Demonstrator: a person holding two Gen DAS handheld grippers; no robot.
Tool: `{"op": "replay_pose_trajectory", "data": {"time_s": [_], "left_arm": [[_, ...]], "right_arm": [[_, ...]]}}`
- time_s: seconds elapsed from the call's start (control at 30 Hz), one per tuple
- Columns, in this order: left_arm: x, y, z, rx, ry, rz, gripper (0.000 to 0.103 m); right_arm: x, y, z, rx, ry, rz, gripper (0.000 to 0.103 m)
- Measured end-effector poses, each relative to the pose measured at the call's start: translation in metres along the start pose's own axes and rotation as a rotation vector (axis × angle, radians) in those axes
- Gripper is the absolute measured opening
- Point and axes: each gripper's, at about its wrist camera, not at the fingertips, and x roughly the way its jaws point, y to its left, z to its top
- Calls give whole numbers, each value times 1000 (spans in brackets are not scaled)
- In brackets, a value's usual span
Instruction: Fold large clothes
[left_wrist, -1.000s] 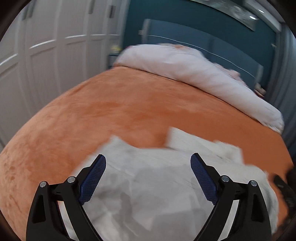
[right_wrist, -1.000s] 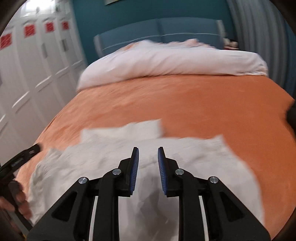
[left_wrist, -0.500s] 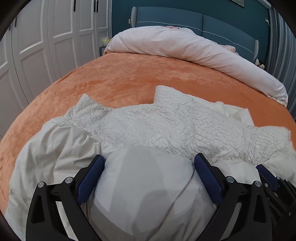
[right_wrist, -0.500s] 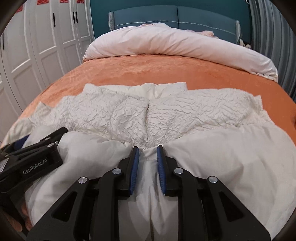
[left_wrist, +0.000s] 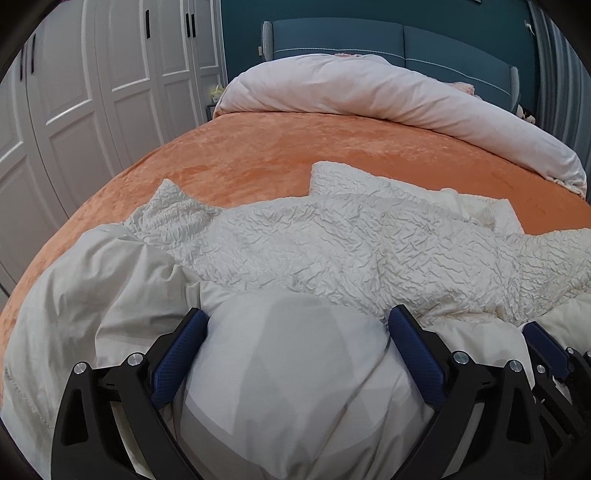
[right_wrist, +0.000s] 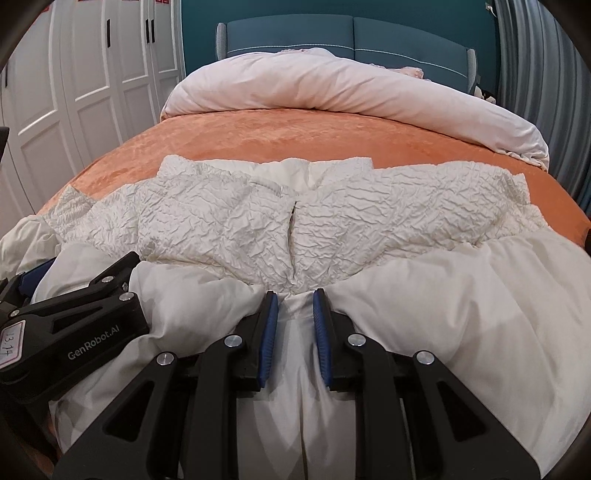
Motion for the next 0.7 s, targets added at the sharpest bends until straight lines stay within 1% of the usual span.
{"op": "replay_pose_trajectory", "data": {"time_s": [0.07,0.13,0.17,0.2,0.27,0.3,0.33,0.4,0.43,0.47,0.5,0.53,0.57,0.6,0.63,0.67,0.7], "left_arm": [[0,2,1,-3,6,-8,98],[-1,7,5,-6,29,-36,98],[-4,10,8,-3,43,-54,98],[-13,18,11,-5,61,-76,98],[-34,36,12,-42,53,-98,98],[-49,49,11,-78,36,-106,98],[-62,59,8,-109,27,-109,98],[-76,74,3,-147,31,-113,98],[-78,78,-1,-151,42,-108,98],[-78,82,-6,-148,57,-88,98],[-76,86,-11,-143,73,-58,98],[-72,93,-19,-139,97,-25,98],[-68,98,-25,-141,121,0,97],[-66,108,-32,-159,152,10,95],[-68,118,-36,-185,159,3,95],[-73,128,-39,-215,152,-10,95],[-81,143,-43,-247,141,-13,95]], "right_arm": [[-1,1,3,-6,13,-5,19],[-3,1,9,-12,43,-7,19],[-11,1,15,-9,74,-18,19],[-20,-1,18,12,85,-12,22],[-49,-7,21,80,60,55,25],[-64,-8,20,102,45,84,30],[-72,-6,18,104,46,97,32],[-83,0,11,107,66,134,32],[-84,4,6,105,88,159,32],[-83,9,2,92,106,169,32],[-78,20,-8,42,143,163,32],[-75,26,-13,-4,155,141,32],[-72,35,-23,-90,153,98,32],[-73,38,-26,-128,147,76,31],[-78,41,-26,-150,146,61,32],[-83,41,-23,-144,151,65,32],[-92,39,-18,-111,149,96,33]]}}
